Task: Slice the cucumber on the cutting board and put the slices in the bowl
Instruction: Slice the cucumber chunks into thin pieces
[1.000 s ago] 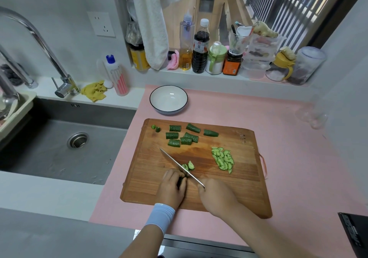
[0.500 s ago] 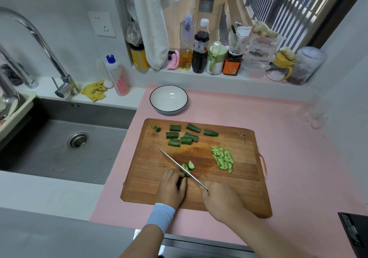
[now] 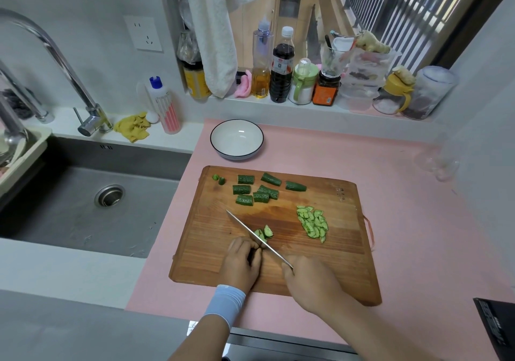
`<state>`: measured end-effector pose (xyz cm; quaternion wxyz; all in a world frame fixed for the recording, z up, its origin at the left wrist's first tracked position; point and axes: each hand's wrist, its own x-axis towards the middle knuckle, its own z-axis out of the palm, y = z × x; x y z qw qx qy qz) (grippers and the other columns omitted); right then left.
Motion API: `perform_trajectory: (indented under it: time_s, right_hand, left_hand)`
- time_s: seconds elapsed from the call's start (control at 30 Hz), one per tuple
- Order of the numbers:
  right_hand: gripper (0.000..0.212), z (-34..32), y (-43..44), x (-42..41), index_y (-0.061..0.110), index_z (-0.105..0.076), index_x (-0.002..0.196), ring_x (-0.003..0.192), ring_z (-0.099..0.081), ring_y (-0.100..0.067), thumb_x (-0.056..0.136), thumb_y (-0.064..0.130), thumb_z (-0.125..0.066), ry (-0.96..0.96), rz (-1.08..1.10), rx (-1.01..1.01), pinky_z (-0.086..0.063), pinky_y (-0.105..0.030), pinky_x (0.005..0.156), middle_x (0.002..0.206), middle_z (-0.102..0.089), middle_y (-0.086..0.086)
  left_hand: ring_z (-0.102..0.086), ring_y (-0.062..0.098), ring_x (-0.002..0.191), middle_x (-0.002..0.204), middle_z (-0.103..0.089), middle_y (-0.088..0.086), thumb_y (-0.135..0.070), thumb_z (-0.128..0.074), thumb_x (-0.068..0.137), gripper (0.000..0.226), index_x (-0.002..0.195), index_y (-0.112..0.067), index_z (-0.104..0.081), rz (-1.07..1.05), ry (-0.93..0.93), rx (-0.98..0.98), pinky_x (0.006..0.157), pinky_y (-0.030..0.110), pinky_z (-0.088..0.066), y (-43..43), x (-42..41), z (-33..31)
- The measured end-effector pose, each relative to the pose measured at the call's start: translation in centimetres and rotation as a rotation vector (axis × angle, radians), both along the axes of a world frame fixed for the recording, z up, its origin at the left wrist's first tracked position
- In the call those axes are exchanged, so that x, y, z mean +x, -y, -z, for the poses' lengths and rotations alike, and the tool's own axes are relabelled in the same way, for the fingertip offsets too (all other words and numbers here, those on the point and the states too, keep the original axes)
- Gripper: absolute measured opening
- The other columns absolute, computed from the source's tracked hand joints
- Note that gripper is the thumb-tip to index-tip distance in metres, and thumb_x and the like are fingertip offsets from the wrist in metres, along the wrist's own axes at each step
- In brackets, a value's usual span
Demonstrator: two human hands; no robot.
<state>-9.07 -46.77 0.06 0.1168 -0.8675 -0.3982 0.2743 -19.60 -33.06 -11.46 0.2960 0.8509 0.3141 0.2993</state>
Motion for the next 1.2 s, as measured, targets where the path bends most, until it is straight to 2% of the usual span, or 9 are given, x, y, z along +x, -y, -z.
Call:
perform_trajectory:
  time_s: [0.17,0.27,0.33,0.53,0.63,0.8,0.87,1.0,1.2]
  right_hand:
    - [0.028,0.5,-1.4,-0.2,0.02,-0.048,0.073,0.068,-0.052,-0.024,0.099,0.029,-0.041,-0.027,0.02,-0.04,-0.035,-0.031,0.058,0.07,-0.057,0.003]
    - [0.026,0.7,-1.7,0.0,0.018,-0.056,0.081,0.071,-0.058,-0.025,0.098,0.032,-0.041,-0.032,0.041,-0.043,-0.038,-0.031,0.059,0.074,-0.061,0.002]
    - [0.026,0.9,-1.7,0.2,0.018,-0.059,0.085,0.076,-0.06,-0.026,0.099,0.033,-0.042,-0.023,0.043,-0.039,-0.04,-0.032,0.061,0.078,-0.064,0.0]
    - [0.025,0.6,-1.6,-0.1,0.021,-0.061,0.094,0.078,-0.059,-0.025,0.1,0.034,-0.04,0.007,0.015,-0.018,-0.042,-0.032,0.064,0.081,-0.063,0.003]
    - [0.022,0.0,-1.0,-0.5,0.024,-0.056,0.088,0.072,-0.052,-0.023,0.1,0.033,-0.041,0.033,-0.004,0.008,-0.037,-0.032,0.062,0.075,-0.057,0.005]
    - [0.031,-0.3,0.5,-0.4,0.025,-0.045,0.071,0.066,-0.055,-0.021,0.1,0.034,-0.041,0.029,-0.01,0.013,-0.035,-0.034,0.054,0.066,-0.055,0.004]
    - [0.034,-0.3,0.9,-0.3,0.027,-0.042,0.067,0.063,-0.052,-0.019,0.1,0.034,-0.041,0.038,-0.014,0.011,-0.033,-0.028,0.051,0.066,-0.054,0.004]
    - [0.035,-0.4,1.1,-0.2,0.025,-0.042,0.067,0.06,-0.048,-0.016,0.1,0.034,-0.041,0.033,-0.01,0.014,-0.03,-0.025,0.049,0.066,-0.054,0.005]
    - [0.033,-0.2,-0.1,-0.1,0.024,-0.041,0.067,0.06,-0.046,-0.018,0.099,0.031,-0.041,0.004,-0.007,-0.034,-0.03,-0.028,0.049,0.063,-0.05,0.005]
  left_hand:
    - [-0.051,0.012,0.084,0.085,-0.057,-0.002,-0.001,-0.076,0.076,0.017,0.081,-0.011,-0.063,-0.012,-0.011,-0.006,0.084,0.007,-0.034,0.1,-0.1,0.0]
    - [-0.051,0.013,0.087,0.089,-0.055,-0.004,-0.013,-0.065,0.084,0.003,0.084,-0.013,-0.062,-0.003,0.01,0.003,0.085,0.01,-0.036,0.2,-0.1,0.1]
    - [-0.052,0.013,0.088,0.09,-0.054,-0.005,-0.018,-0.061,0.085,0.005,0.085,-0.013,-0.062,0.0,0.012,0.001,0.085,0.011,-0.037,0.2,0.0,0.2]
    - [-0.051,0.012,0.085,0.086,-0.056,-0.002,0.0,-0.076,0.077,0.018,0.082,-0.011,-0.063,-0.003,-0.001,-0.004,0.085,0.009,-0.035,0.2,-0.1,0.2]
    - [-0.052,0.013,0.084,0.085,-0.057,-0.001,0.0,-0.076,0.076,0.018,0.081,-0.011,-0.063,-0.012,0.0,0.002,0.083,0.011,-0.036,0.2,-0.1,0.2]
    - [-0.051,0.014,0.082,0.084,-0.055,-0.003,-0.002,-0.076,0.077,0.019,0.079,-0.012,-0.06,-0.012,-0.004,-0.002,0.083,0.009,-0.034,0.2,-0.2,0.1]
    - [-0.051,0.013,0.083,0.084,-0.055,-0.003,-0.001,-0.076,0.076,0.02,0.078,-0.012,-0.06,-0.01,-0.01,-0.003,0.084,0.008,-0.033,0.2,-0.1,0.2]
    - [-0.05,0.012,0.082,0.083,-0.055,-0.003,-0.001,-0.076,0.076,0.02,0.078,-0.012,-0.06,-0.015,-0.01,-0.002,0.085,0.006,-0.032,0.2,-0.1,0.1]
    - [-0.05,0.011,0.082,0.084,-0.056,-0.004,0.0,-0.077,0.075,0.02,0.079,-0.012,-0.061,-0.023,-0.003,-0.016,0.085,0.005,-0.032,0.3,-0.1,0.0]
